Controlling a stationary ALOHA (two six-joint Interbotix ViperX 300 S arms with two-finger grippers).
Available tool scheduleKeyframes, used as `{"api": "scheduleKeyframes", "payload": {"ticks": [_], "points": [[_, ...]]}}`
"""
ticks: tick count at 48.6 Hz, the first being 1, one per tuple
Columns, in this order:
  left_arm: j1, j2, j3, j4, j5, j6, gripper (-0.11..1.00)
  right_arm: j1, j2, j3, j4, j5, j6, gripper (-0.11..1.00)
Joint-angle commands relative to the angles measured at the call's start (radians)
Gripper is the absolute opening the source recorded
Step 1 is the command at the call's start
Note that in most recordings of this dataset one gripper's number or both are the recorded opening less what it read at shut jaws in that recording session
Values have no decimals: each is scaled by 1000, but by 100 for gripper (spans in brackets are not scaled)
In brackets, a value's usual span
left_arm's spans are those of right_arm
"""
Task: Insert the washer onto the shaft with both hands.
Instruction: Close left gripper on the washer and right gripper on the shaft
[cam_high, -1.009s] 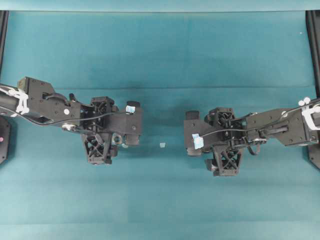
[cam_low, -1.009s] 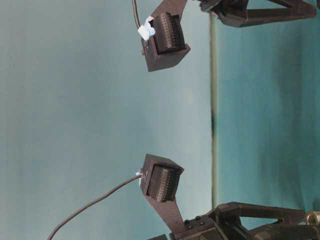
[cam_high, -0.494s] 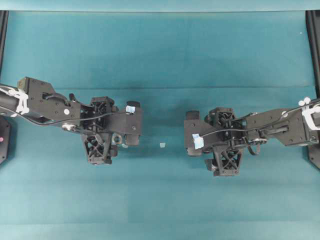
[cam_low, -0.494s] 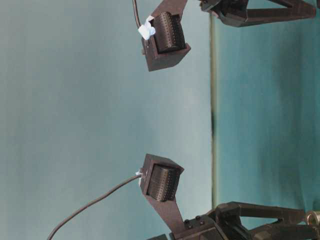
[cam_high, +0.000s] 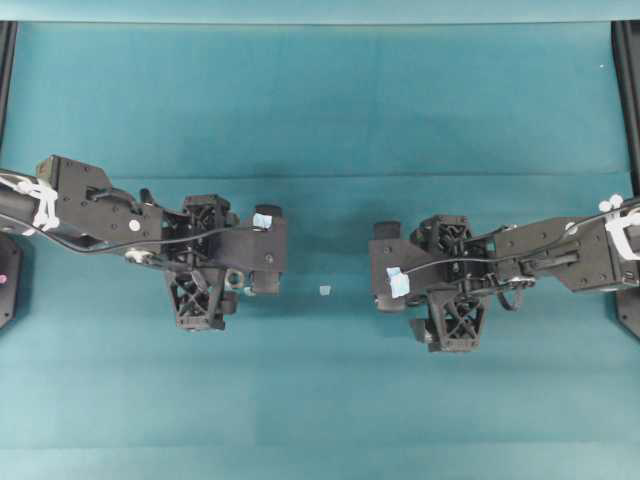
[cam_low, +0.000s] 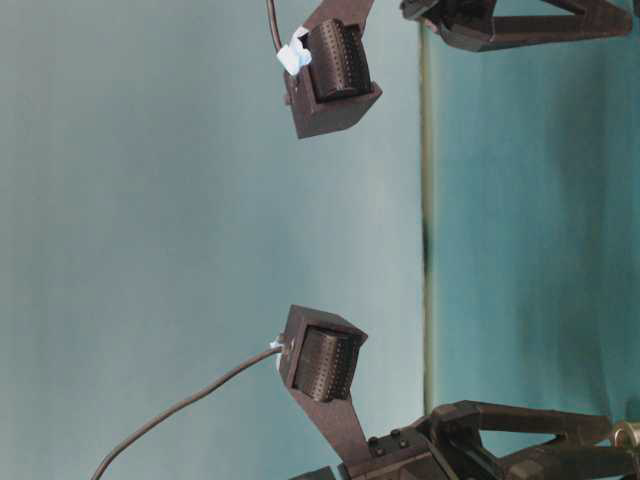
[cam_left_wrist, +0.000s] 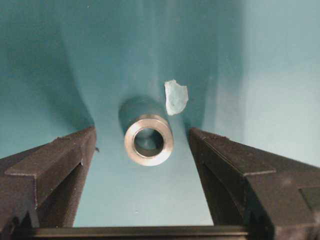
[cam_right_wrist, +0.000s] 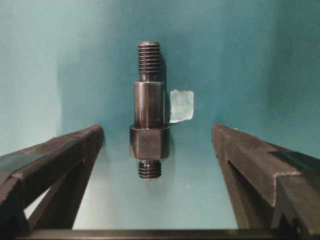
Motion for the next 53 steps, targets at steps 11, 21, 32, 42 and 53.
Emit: {"api": "scheduleKeyframes", "payload": {"ticks": [11, 21, 32, 42, 53], "points": [[-3, -6, -12, 0, -5, -2, 85, -2, -2, 2, 2, 11, -2, 87], [-3, -6, -12, 2, -5, -2, 85, -2, -5, 2, 2, 15, -2, 87], [-3, -6, -14, 2, -5, -2, 85, -2, -8, 2, 2, 20, -2, 87], [-3, -6, -12, 2, -5, -2, 85, -2, -9, 6, 2, 32, -2, 87], [-3, -6, -12, 0, -5, -2, 85, -2, -9, 6, 2, 26, -2, 87]]}}
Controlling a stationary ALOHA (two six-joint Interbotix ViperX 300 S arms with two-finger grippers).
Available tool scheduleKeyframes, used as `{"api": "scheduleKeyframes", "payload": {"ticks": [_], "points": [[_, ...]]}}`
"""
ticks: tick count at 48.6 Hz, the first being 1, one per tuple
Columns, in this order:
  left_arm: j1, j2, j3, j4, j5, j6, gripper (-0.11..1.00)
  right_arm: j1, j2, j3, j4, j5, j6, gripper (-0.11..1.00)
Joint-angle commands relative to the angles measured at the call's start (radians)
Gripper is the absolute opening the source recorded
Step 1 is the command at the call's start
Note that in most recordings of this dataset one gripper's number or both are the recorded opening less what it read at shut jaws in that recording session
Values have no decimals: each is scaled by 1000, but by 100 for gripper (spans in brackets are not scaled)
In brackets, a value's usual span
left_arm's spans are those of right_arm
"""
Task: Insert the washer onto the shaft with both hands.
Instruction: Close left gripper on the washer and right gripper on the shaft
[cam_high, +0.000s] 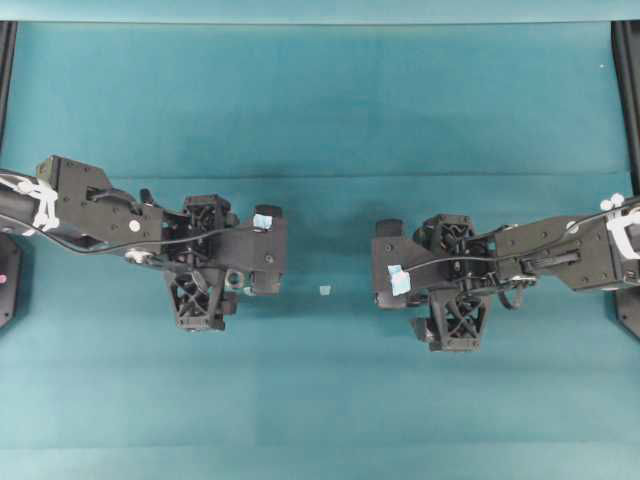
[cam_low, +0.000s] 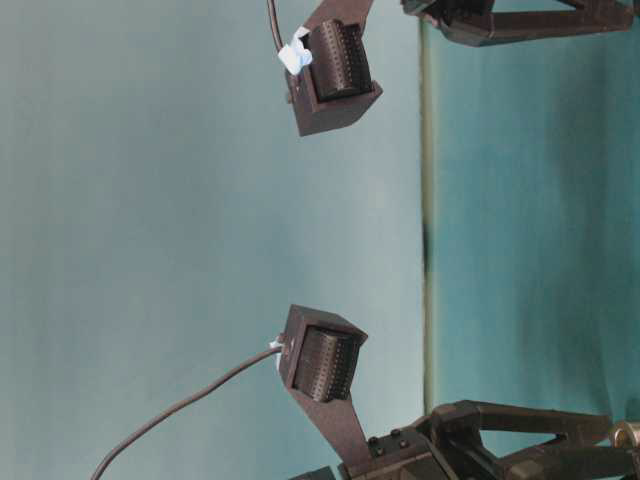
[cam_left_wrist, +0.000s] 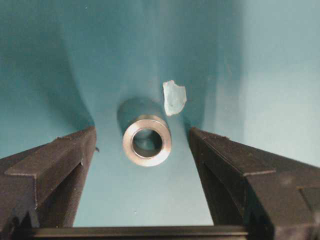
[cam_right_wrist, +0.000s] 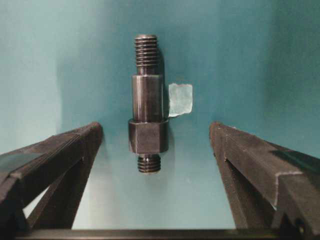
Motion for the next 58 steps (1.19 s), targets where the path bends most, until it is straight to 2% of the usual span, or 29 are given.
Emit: {"api": "scheduleKeyframes", "payload": {"ticks": [1, 26, 35, 40, 48, 53, 58], "points": [[-3, -5, -12, 3, -5, -2, 85, 2, -5, 2, 2, 2, -2, 87], [-5, -6, -8, 3, -6, 0, 84, 2, 0, -2, 2, -15, -3, 87], [-6, -8, -3, 5, -9, 2, 78, -9, 3, -5, 2, -17, -3, 83], [-6, -11, 2, 3, -18, 5, 67, -20, 8, -11, 2, -17, -6, 71], [-6, -12, 11, 3, -20, 8, 36, -41, 14, -21, 2, -17, -8, 34], [-8, -14, 15, 5, -20, 8, 35, -44, 15, -25, 2, -12, -12, 15], [-11, -14, 17, 5, -20, 8, 35, -46, 15, -25, 2, -6, -11, 4]]}}
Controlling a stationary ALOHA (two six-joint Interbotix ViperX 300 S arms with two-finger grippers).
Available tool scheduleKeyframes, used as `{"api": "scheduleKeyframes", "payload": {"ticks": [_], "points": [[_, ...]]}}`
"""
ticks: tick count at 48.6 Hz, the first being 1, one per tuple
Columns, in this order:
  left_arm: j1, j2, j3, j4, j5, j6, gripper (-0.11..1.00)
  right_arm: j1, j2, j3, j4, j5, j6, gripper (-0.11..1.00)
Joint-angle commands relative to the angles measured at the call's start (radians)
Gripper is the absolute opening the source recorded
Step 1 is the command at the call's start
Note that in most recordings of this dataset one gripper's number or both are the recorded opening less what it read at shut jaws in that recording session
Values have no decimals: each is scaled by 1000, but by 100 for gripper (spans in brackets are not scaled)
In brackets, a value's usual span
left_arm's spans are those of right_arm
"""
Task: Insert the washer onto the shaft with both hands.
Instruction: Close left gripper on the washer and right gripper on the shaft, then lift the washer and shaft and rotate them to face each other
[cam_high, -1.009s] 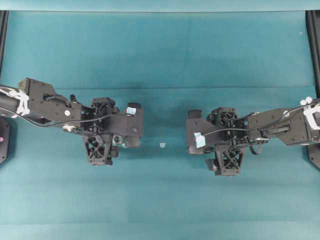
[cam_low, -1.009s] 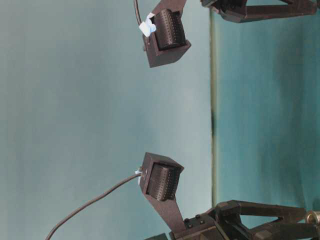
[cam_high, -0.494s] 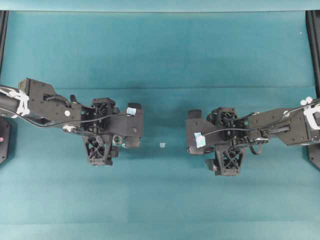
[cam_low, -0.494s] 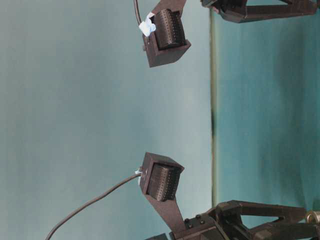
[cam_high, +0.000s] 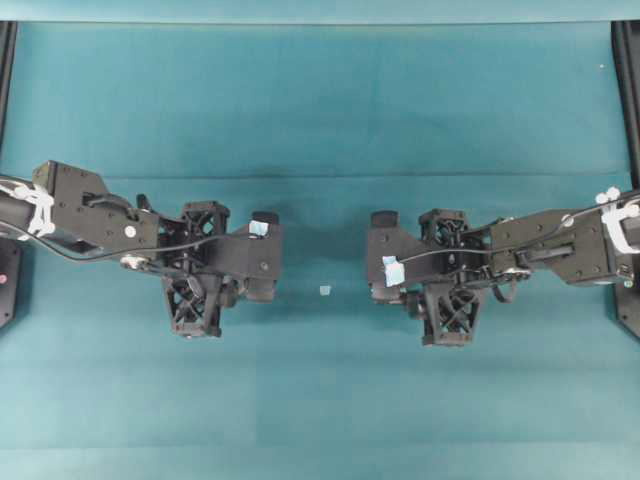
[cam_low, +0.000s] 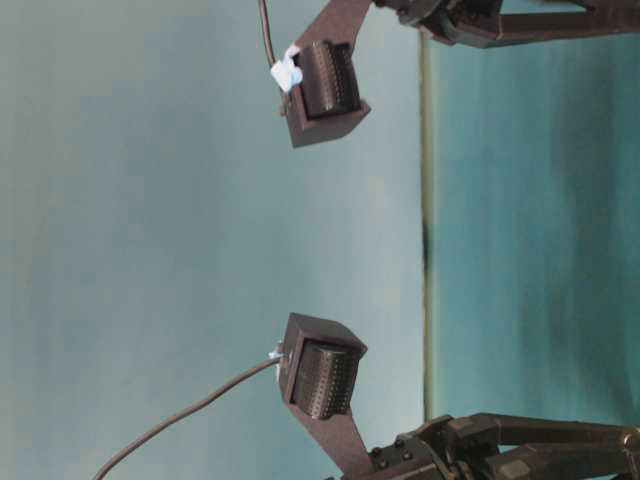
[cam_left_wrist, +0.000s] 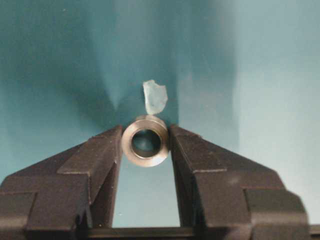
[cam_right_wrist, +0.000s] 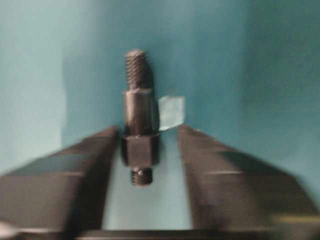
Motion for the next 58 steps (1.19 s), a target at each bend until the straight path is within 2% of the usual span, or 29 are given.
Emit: {"api": "scheduleKeyframes", "payload": {"ticks": [1, 58], "points": [[2, -6, -3, 5, -2, 0, 35, -18, 2, -2, -5, 6, -9, 2], [0, -12, -26, 5, -2, 2, 35, -14, 0, 0, -5, 3, -9, 0]]}}
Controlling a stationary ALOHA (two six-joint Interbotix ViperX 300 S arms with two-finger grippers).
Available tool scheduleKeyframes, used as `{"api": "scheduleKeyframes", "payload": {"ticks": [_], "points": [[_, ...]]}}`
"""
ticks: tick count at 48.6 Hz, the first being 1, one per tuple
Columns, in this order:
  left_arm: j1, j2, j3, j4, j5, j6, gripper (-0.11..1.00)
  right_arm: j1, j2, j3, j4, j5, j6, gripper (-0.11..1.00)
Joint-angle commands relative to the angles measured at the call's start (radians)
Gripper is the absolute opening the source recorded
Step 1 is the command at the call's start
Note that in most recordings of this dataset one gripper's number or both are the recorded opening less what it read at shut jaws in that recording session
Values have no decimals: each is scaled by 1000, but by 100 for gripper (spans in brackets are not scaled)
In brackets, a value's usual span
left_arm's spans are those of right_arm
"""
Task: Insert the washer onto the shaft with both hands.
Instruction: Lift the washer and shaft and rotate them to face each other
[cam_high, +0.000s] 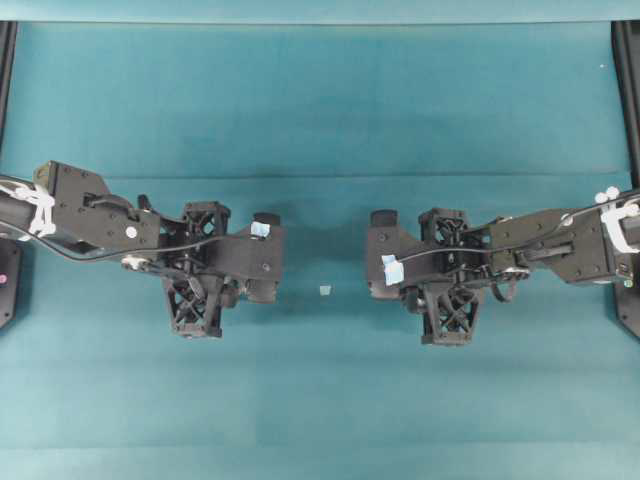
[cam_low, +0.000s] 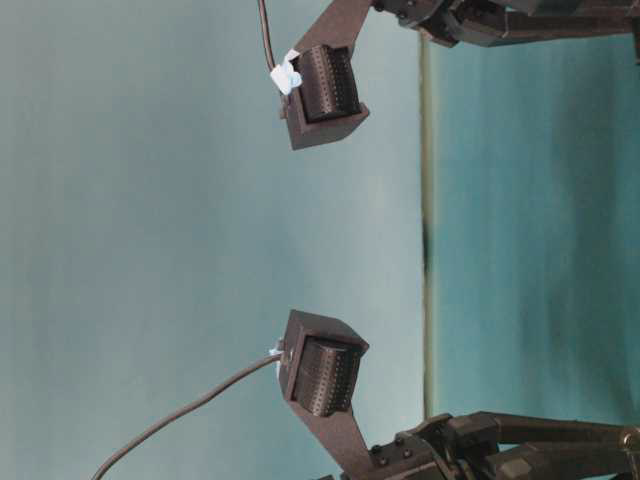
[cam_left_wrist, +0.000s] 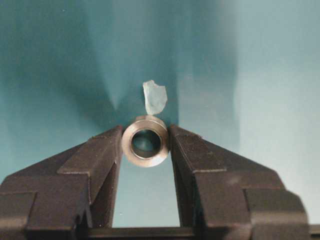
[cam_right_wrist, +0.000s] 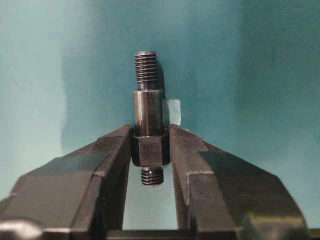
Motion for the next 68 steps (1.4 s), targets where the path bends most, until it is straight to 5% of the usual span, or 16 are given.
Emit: {"api": "scheduleKeyframes", "payload": {"ticks": [1, 40, 68], "points": [[2, -15, -20, 5, -2, -3, 35, -11, -2, 0, -5, -2, -8, 0], [3, -144, -17, 3, -64, -11, 35, -11, -138, 60, 55, -184, 5, 0], [-11, -183, 51, 5, -339, -25, 35, 11, -206, 224, 163, -572, 5, 0]]}}
